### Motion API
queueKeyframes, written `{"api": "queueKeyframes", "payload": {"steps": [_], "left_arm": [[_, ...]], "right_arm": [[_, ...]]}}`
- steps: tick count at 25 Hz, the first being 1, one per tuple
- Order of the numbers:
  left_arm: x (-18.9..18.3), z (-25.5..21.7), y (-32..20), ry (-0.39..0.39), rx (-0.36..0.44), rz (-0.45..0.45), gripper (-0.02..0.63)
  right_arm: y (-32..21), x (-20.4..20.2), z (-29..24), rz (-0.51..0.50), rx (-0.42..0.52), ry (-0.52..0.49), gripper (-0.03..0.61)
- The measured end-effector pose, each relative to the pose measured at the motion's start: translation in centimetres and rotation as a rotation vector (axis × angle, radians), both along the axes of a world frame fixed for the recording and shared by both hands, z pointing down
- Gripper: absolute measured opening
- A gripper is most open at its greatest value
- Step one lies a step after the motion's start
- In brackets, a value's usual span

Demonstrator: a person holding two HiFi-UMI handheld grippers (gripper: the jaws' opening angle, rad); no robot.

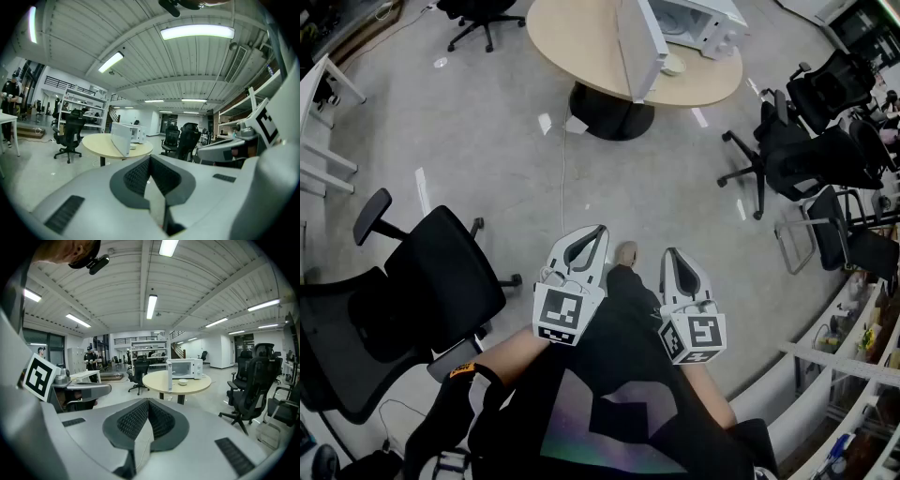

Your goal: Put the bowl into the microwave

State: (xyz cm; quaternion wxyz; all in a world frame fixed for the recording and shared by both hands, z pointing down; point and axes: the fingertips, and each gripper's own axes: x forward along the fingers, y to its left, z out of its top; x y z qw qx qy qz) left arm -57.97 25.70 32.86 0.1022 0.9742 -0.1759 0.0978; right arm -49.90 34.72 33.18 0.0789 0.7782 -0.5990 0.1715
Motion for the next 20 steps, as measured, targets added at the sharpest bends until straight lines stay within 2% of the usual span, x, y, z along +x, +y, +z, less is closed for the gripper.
{"api": "queueKeyframes", "payload": {"steps": [6,11,20], "left_arm": [[1.6,0.2,-1.6,-0.016,0.017,-0.037,0.046],[3.8,1.2,-3.0,-0.042,0.001,-0.07,0.046],[11.9,1.7,-6.4,-0.065,0.014,-0.116,0.046]], "right_arm": [[-1.8,2.2,0.7,-0.021,0.009,-0.018,0.017],[-3.8,4.5,1.3,-0.066,0.003,-0.006,0.017],[-8.1,12.8,2.8,-0.11,0.012,-0.038,0.017]]}}
